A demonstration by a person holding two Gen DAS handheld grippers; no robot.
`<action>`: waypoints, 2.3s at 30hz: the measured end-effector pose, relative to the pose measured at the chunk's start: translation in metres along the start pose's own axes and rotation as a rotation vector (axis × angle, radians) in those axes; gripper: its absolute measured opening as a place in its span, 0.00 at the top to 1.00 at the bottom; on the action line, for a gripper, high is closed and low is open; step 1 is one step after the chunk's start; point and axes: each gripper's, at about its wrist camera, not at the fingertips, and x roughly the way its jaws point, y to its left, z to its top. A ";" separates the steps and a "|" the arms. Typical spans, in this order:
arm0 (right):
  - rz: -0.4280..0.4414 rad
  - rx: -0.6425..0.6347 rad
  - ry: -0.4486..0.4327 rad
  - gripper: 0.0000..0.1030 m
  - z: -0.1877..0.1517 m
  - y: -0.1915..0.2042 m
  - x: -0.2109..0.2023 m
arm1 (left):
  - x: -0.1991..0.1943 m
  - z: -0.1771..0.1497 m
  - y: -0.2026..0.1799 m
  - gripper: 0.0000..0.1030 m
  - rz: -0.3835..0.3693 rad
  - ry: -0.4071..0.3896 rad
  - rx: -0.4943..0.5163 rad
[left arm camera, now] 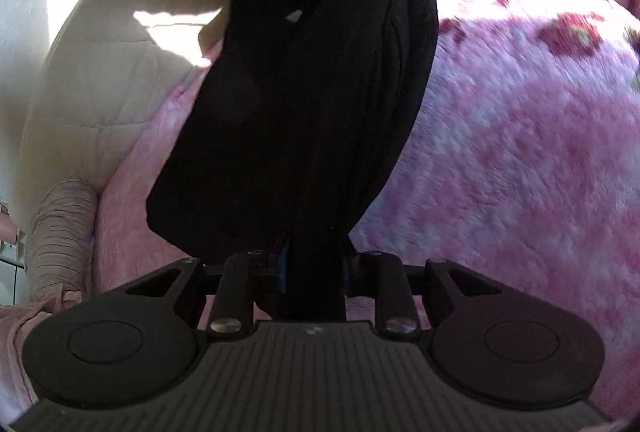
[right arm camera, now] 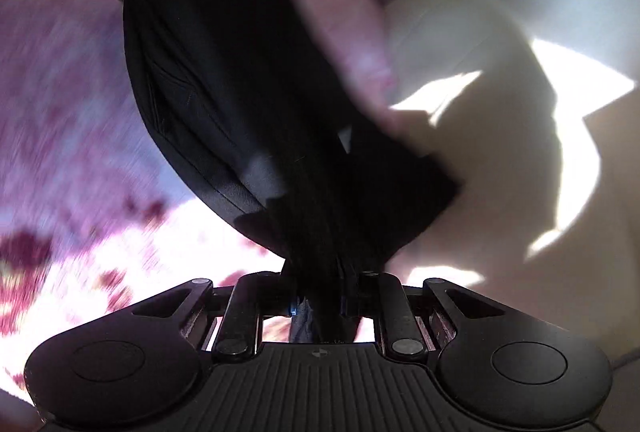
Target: Fold clothes
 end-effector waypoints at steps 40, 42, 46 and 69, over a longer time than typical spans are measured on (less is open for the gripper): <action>0.013 0.720 -0.025 0.81 0.025 -0.174 0.105 | 0.088 0.006 0.178 0.66 -0.084 0.031 -0.616; 0.031 0.734 -0.062 0.81 0.022 -0.164 0.081 | 0.072 -0.003 0.178 0.67 -0.098 0.018 -0.683; 0.142 0.742 -0.081 0.76 0.020 -0.136 0.067 | 0.084 -0.008 0.160 0.67 -0.149 0.065 -0.661; 0.133 0.949 -0.042 0.24 -0.002 -0.063 -0.064 | -0.040 -0.018 0.083 0.50 -0.132 0.111 -0.892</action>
